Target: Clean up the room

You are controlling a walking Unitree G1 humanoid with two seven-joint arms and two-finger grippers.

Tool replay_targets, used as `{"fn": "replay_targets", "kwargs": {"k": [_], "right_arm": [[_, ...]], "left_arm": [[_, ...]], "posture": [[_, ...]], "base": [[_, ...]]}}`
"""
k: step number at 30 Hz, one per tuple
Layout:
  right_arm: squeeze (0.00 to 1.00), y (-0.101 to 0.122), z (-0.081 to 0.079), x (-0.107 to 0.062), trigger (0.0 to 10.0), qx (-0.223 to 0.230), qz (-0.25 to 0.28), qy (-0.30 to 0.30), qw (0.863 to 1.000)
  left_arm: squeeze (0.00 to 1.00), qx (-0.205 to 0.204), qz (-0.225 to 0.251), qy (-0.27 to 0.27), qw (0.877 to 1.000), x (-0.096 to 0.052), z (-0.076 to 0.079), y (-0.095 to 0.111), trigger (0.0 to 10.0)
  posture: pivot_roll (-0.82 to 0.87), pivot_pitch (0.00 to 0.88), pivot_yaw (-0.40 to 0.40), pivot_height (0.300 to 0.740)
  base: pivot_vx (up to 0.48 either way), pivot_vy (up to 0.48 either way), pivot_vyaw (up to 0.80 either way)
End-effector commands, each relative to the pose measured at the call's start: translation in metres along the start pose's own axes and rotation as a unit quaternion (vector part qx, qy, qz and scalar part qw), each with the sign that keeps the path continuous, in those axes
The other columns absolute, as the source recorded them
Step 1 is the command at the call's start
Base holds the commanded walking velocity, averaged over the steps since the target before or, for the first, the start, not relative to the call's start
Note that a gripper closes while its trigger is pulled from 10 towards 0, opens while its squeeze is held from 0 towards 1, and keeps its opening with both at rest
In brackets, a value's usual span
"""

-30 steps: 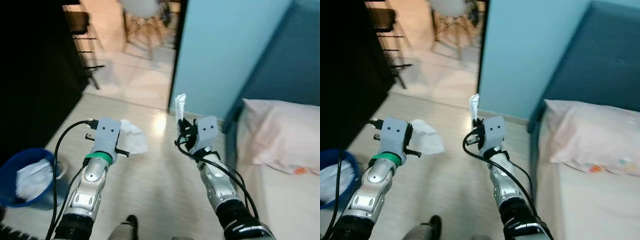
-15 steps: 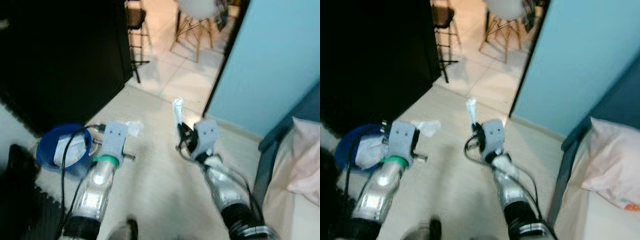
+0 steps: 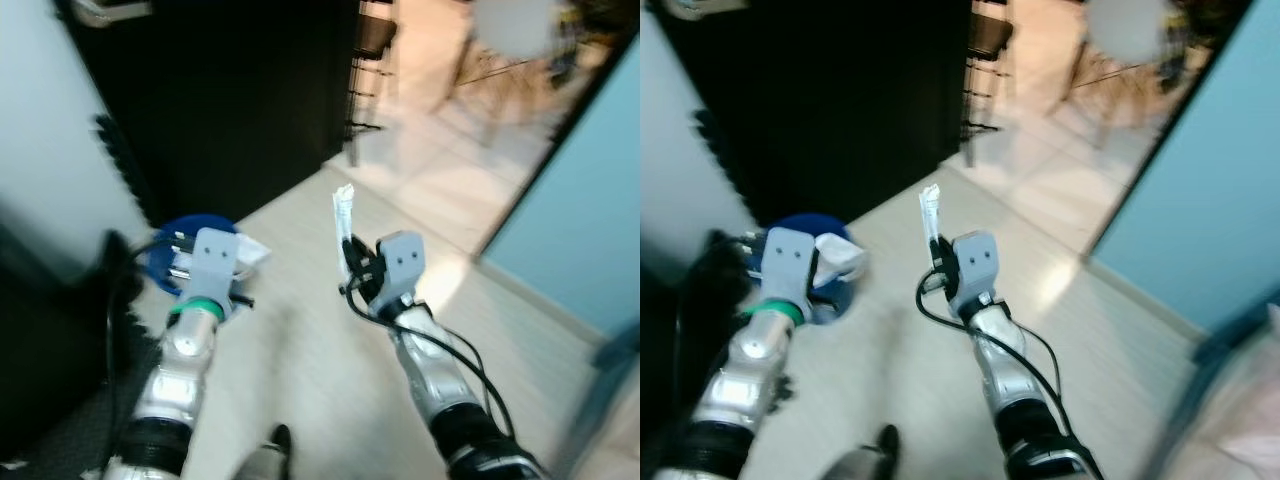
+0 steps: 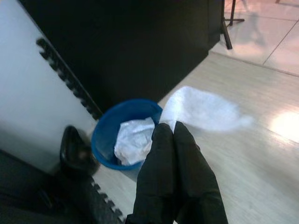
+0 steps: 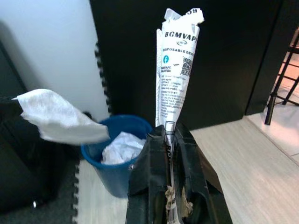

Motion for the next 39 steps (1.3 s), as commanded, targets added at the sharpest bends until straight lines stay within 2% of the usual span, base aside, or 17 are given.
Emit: {"fn": "replay_targets", "kwargs": {"k": [1,7,13,36,39], "right_arm": [[0.00,-0.0004,0.0020,-0.0003,10.0,0.004,-0.001,-0.004,1.000],[0.00,0.0035,-0.0008,-0.0003,10.0,0.016,0.009,0.000,1.000],[0.00,0.0030,0.0049,-0.0001,10.0,0.011,0.006,-0.016,1.000],[0.00,0.0050,0.0046,0.0003,10.0,0.020,0.010,-0.018,1.000],[0.00,0.0046,0.0042,0.0005,10.0,0.019,0.008,-0.016,1.000]], "left_arm": [[0.00,0.009,-0.012,-0.002,1.000,0.0001,0.0017,-0.0055,10.0],[0.00,0.009,-0.012,0.002,1.000,0.0051,0.0004,-0.0031,10.0],[0.00,0.011,-0.014,0.004,1.000,0.0055,0.0008,-0.0041,10.0],[0.00,0.013,-0.016,0.004,1.000,0.0055,0.0000,-0.0063,10.0],[0.00,0.013,-0.016,0.004,1.000,0.0053,0.0003,-0.0065,10.0]], "posture": [[-0.01,0.000,0.024,0.726],[-0.01,0.002,0.028,0.726],[-0.01,0.003,0.029,0.726],[-0.01,0.012,0.030,0.726],[-0.01,0.012,0.030,0.726]], "base": [[0.000,0.000,0.77],[0.445,0.000,0.13],[0.450,0.000,0.75],[0.451,0.000,0.00],[0.450,0.000,0.63]]}}
Point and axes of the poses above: a point about 5 cm out from each wrist's last joint towards the gripper, its own x axis pointing out of the wrist towards the gripper, its own y axis along the axis of the wrist's last joint, z = x × y, the point moved 6 cm from there along x, pointing out of the wrist towards the gripper
